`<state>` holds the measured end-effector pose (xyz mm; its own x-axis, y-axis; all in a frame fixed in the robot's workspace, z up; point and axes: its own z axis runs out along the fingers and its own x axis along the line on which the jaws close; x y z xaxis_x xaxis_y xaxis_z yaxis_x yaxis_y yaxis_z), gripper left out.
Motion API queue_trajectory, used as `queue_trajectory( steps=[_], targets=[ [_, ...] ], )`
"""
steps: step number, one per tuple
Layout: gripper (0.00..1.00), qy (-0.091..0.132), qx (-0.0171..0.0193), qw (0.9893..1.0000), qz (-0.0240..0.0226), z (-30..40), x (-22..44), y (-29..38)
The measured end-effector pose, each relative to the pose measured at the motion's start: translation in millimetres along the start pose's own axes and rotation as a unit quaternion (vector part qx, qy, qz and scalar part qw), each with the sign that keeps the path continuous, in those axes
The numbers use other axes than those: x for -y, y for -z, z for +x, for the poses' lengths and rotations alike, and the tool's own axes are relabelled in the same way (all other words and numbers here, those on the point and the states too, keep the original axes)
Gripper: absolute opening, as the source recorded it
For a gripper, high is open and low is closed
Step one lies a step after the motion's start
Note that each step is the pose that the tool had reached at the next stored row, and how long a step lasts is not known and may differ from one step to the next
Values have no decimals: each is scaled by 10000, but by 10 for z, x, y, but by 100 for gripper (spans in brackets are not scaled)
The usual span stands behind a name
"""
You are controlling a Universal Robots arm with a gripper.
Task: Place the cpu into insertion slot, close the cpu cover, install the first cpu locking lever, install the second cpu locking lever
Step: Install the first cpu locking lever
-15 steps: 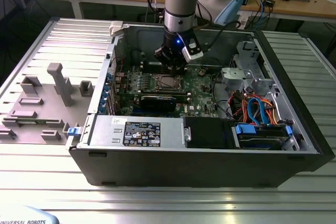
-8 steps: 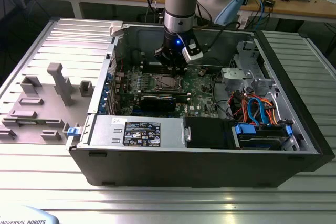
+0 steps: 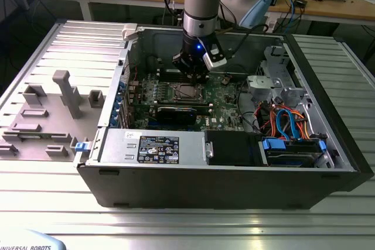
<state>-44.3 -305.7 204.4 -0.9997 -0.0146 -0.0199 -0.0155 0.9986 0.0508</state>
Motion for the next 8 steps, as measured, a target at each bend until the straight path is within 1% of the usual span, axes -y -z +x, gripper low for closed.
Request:
queue_trajectory(
  steps=[3,6,8],
  targets=[
    [11,0,-1,10000,2,0,-1,29],
    [11,1,-1,10000,1,0,0,33],
    [11,1,-2,10000,2,0,15,35]
  ],
)
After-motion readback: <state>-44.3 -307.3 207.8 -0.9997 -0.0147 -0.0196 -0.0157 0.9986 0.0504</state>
